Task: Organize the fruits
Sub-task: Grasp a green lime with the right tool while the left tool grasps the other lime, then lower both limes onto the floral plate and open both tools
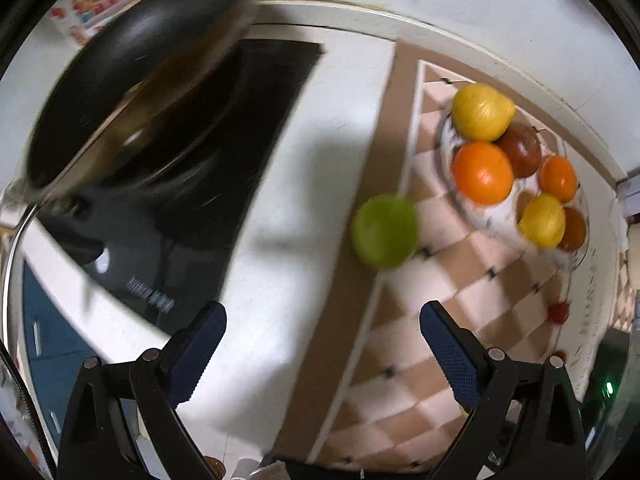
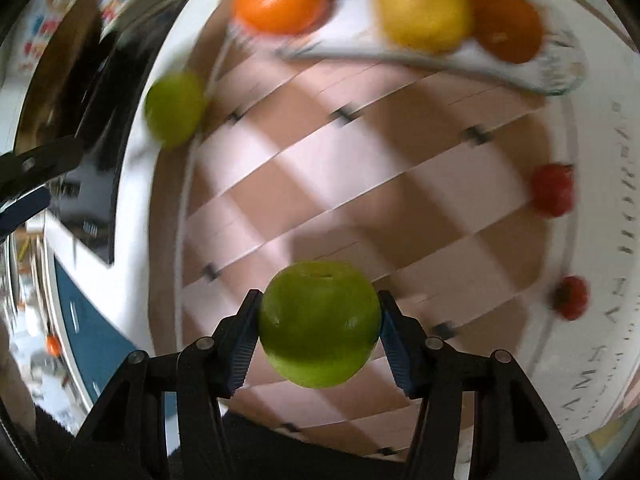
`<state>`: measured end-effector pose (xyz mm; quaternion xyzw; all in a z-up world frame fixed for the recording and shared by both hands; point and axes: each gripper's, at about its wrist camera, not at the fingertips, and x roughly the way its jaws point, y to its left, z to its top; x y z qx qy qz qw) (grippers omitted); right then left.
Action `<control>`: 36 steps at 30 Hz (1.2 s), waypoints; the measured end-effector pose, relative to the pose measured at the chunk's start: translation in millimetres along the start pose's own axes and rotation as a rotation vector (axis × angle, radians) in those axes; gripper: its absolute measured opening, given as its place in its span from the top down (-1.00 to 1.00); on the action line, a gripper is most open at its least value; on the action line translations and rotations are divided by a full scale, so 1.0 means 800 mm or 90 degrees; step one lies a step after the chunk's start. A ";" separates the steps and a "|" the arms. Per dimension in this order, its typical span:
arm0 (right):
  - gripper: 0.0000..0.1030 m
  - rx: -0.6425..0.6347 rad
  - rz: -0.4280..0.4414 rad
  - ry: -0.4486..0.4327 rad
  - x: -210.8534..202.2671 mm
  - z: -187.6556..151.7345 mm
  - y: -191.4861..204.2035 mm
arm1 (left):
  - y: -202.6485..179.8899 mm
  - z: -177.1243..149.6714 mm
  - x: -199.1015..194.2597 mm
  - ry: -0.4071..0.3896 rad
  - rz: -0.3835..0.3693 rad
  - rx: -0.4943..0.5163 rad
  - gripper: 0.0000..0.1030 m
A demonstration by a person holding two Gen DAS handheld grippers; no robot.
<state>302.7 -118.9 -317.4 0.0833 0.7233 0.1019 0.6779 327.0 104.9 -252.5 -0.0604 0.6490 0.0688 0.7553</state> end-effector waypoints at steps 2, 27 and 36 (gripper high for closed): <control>-0.15 0.018 -0.005 -0.009 -0.004 0.013 -0.016 | -0.013 0.023 0.019 0.023 -0.018 0.006 -0.93; -0.15 0.069 0.004 -0.017 0.010 0.038 -0.045 | -0.067 0.039 0.087 0.089 -0.082 0.106 -0.01; -0.14 0.076 0.018 -0.060 -0.016 0.033 -0.045 | -0.089 0.025 0.071 0.072 -0.086 0.118 -0.01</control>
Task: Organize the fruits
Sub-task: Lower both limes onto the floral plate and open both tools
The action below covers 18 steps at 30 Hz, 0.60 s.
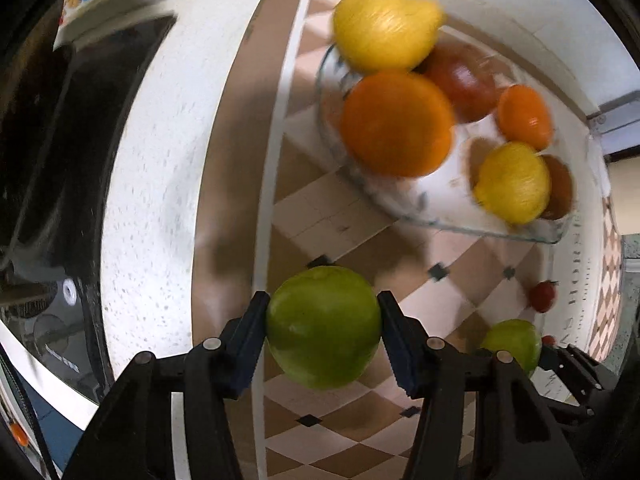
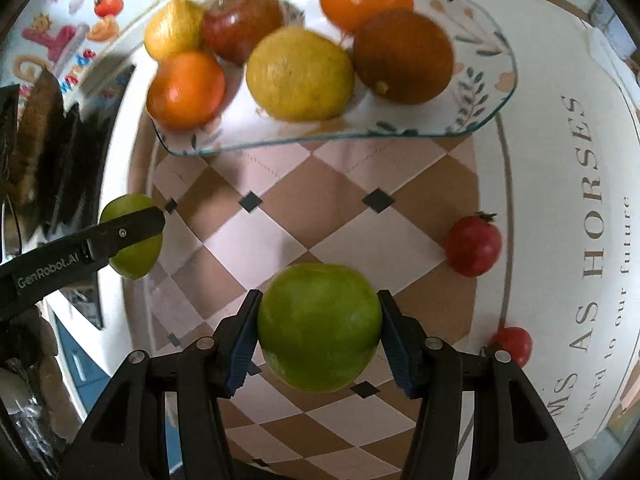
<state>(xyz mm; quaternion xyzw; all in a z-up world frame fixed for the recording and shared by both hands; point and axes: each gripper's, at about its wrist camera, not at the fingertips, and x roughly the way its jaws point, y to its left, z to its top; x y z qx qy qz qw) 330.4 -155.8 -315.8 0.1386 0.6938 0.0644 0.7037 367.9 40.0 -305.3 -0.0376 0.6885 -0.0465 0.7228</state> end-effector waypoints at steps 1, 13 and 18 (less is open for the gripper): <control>-0.14 0.005 0.006 -0.005 -0.006 0.002 -0.003 | -0.005 0.003 -0.009 -0.010 -0.005 0.005 -0.01; -0.14 0.113 0.042 -0.107 -0.092 0.087 -0.081 | -0.095 0.097 -0.085 -0.071 -0.067 0.069 -0.01; -0.15 0.151 0.054 -0.118 -0.096 0.142 -0.119 | -0.149 0.148 -0.076 -0.052 -0.061 0.103 -0.01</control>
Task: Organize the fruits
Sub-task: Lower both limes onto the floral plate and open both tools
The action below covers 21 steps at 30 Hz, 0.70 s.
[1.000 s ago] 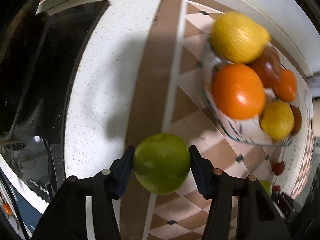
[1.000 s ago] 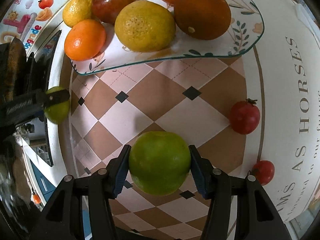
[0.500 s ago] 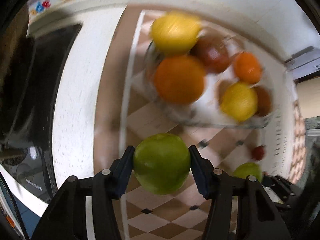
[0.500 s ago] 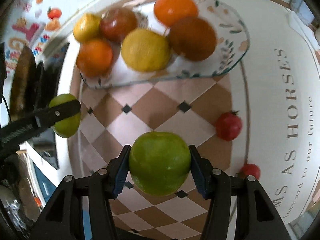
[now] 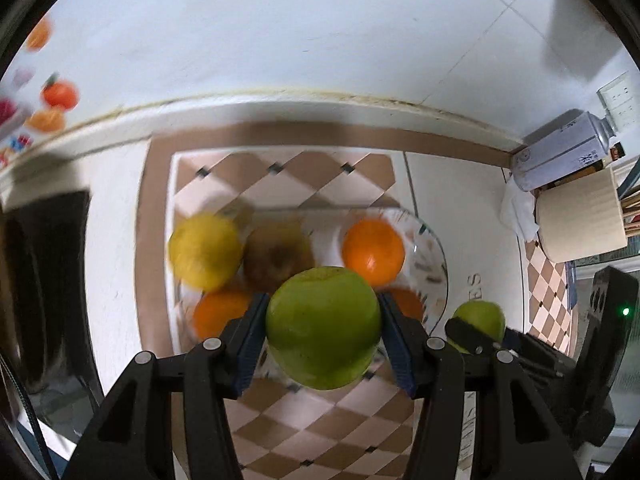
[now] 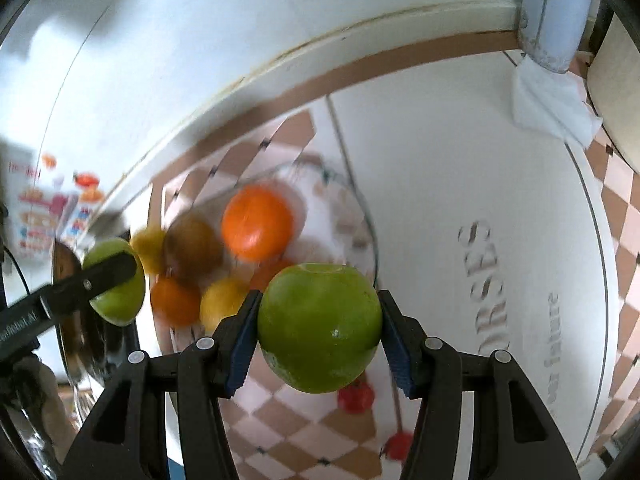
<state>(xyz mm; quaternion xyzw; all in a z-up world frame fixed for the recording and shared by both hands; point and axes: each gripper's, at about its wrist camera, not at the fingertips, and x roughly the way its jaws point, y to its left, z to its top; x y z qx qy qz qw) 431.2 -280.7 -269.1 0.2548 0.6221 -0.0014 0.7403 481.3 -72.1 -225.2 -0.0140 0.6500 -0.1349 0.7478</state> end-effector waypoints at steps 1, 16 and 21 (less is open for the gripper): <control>-0.15 0.003 0.000 0.001 0.005 0.010 -0.004 | -0.003 0.007 0.006 0.008 0.002 0.004 -0.01; -0.16 0.014 0.011 0.076 0.068 0.035 -0.016 | -0.039 0.060 0.087 0.139 0.069 0.055 -0.02; -0.49 0.016 0.025 0.076 0.065 0.033 -0.018 | -0.029 0.061 0.077 0.135 0.045 0.025 -0.28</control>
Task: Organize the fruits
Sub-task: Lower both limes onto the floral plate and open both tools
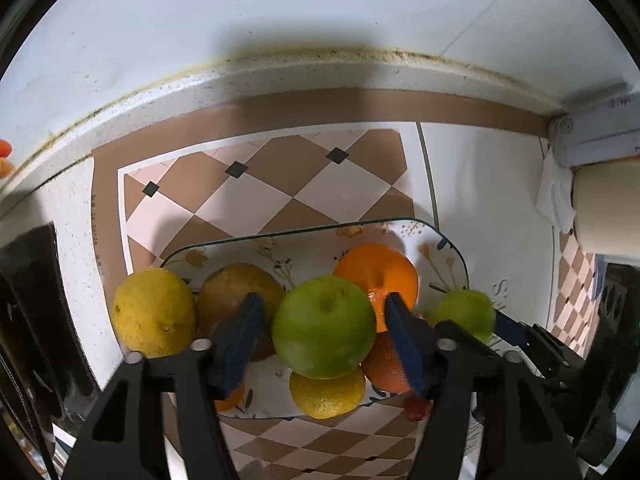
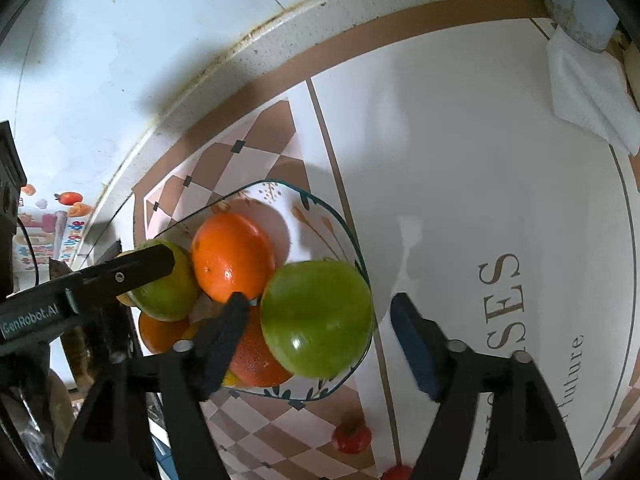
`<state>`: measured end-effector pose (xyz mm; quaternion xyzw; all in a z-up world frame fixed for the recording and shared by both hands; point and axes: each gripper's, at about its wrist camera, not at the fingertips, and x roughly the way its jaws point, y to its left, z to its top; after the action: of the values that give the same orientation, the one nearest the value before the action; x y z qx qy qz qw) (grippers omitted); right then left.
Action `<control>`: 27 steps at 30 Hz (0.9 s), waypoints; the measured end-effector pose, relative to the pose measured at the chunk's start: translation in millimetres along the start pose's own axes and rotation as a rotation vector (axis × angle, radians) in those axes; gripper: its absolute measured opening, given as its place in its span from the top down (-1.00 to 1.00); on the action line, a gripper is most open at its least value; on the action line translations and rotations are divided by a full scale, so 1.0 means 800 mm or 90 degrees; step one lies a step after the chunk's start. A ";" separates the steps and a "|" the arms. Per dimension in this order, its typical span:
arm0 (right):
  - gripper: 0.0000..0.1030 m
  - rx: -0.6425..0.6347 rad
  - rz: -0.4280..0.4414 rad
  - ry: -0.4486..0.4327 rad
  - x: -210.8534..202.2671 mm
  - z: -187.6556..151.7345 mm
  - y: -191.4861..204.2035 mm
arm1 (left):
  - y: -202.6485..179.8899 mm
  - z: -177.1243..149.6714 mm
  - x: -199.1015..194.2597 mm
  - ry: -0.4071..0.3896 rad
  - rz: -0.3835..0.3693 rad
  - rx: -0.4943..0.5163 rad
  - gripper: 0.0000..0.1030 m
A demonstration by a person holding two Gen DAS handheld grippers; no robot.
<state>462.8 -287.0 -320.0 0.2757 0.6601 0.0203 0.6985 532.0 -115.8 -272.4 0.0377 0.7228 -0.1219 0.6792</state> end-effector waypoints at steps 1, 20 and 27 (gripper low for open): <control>-0.53 -0.001 0.001 -0.001 -0.003 0.000 -0.001 | 0.003 -0.002 -0.003 -0.004 0.002 -0.004 -0.39; -0.82 -0.205 -0.183 -0.085 -0.054 -0.064 0.048 | 0.043 -0.129 -0.046 -0.154 0.092 -0.101 -0.73; -0.82 -0.238 -0.205 -0.126 -0.081 -0.106 0.064 | 0.043 -0.175 -0.058 -0.200 0.124 -0.109 -0.73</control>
<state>392.7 -238.5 -238.1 0.0342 0.6090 0.0036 0.7925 406.8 -45.2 -224.1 0.0303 0.6087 0.0017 0.7928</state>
